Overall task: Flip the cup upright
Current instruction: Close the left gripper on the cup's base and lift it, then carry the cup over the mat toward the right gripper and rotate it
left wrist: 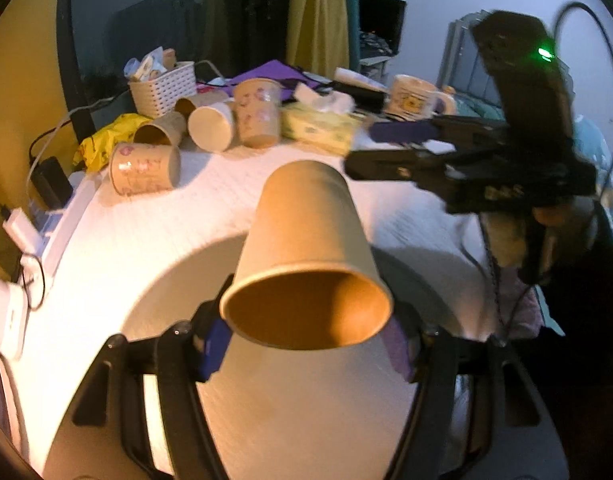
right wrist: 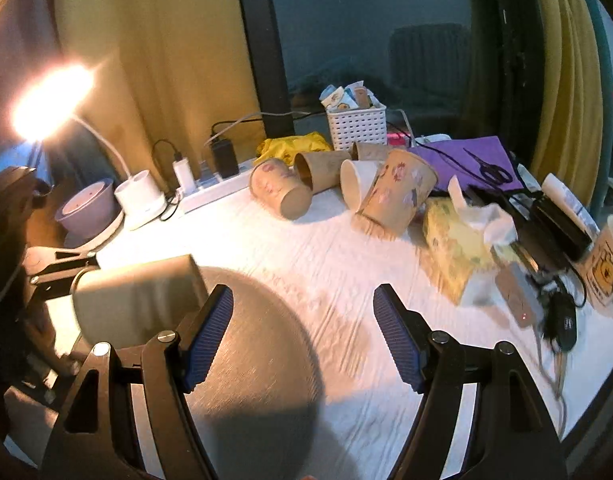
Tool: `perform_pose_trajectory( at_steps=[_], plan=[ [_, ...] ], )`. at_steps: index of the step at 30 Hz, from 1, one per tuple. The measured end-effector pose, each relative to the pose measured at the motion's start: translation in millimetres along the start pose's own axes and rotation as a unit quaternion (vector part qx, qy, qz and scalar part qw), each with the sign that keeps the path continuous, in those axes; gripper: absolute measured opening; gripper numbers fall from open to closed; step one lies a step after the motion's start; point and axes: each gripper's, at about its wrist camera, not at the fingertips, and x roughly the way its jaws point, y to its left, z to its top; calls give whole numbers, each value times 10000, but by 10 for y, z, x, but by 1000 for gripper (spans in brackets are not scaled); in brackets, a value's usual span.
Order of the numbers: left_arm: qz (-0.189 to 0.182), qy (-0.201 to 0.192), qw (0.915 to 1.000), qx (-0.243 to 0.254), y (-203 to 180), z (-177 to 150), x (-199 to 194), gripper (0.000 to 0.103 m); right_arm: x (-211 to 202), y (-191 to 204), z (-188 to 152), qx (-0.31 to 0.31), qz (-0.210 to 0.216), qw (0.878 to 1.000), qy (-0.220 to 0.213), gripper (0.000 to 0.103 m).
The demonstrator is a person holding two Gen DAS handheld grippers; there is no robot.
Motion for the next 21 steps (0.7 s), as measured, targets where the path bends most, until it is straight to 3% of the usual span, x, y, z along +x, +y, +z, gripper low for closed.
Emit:
perform_pose_trajectory(
  at_steps=[10,13,21],
  plan=[
    [-10,173,9988,459,-531,-583,-165,67,-21,320,-492,-136,110,9995,256,76],
    [-132,202,9986,470,-546,-695,-170,68,77,382,-560,-211,153,9988,409,76],
    [183,171,9993,270,-372,-801,-190,74,195,552,-636,-484,316,9961,669,76]
  ],
)
